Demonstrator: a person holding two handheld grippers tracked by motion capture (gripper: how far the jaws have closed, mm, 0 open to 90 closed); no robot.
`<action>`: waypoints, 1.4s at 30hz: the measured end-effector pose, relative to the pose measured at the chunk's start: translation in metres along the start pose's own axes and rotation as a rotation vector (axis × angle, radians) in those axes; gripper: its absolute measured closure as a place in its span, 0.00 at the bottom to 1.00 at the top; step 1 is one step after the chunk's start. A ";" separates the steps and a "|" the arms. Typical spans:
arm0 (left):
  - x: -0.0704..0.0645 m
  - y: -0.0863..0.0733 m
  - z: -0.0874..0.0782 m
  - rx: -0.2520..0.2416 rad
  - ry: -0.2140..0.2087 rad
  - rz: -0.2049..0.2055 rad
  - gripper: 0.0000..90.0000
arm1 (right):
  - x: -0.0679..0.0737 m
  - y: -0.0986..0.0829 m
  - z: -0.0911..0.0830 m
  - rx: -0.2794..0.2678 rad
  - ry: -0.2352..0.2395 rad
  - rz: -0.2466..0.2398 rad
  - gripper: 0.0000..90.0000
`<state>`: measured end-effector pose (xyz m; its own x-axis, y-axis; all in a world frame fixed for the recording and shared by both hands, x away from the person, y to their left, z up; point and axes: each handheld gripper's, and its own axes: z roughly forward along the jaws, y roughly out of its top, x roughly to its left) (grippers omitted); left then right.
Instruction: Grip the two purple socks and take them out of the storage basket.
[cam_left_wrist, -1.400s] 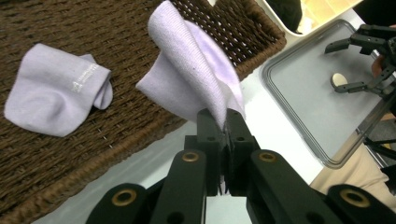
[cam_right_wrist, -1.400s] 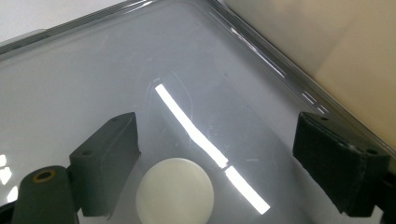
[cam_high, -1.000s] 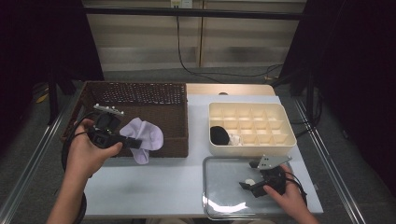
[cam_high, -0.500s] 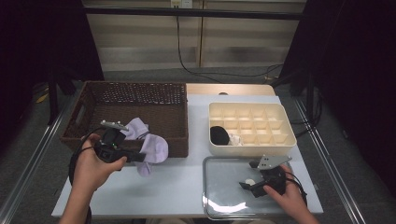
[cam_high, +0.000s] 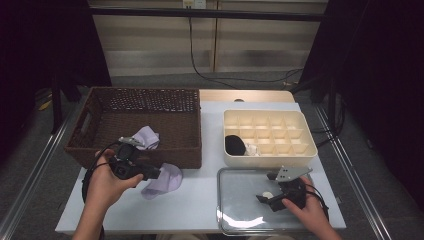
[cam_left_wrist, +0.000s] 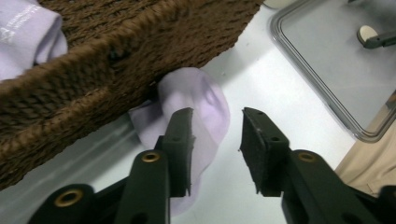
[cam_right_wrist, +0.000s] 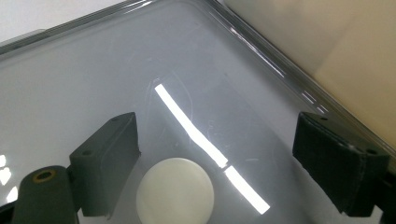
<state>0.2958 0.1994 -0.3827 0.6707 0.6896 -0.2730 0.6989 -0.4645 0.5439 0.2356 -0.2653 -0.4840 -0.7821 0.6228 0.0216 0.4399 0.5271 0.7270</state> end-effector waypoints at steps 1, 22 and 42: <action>0.001 0.001 -0.001 -0.007 0.001 0.001 0.67 | 0.000 0.000 0.000 0.000 0.000 0.000 0.16; 0.055 0.050 -0.014 -0.156 0.138 -0.146 0.45 | 0.000 0.000 0.000 0.001 0.000 0.002 0.16; 0.095 0.077 0.013 -0.130 0.151 -0.210 0.38 | 0.000 0.000 0.000 0.001 0.004 0.004 0.16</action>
<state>0.4163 0.2218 -0.3767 0.4635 0.8427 -0.2739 0.7742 -0.2348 0.5878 0.2357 -0.2652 -0.4841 -0.7821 0.6226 0.0266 0.4432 0.5256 0.7262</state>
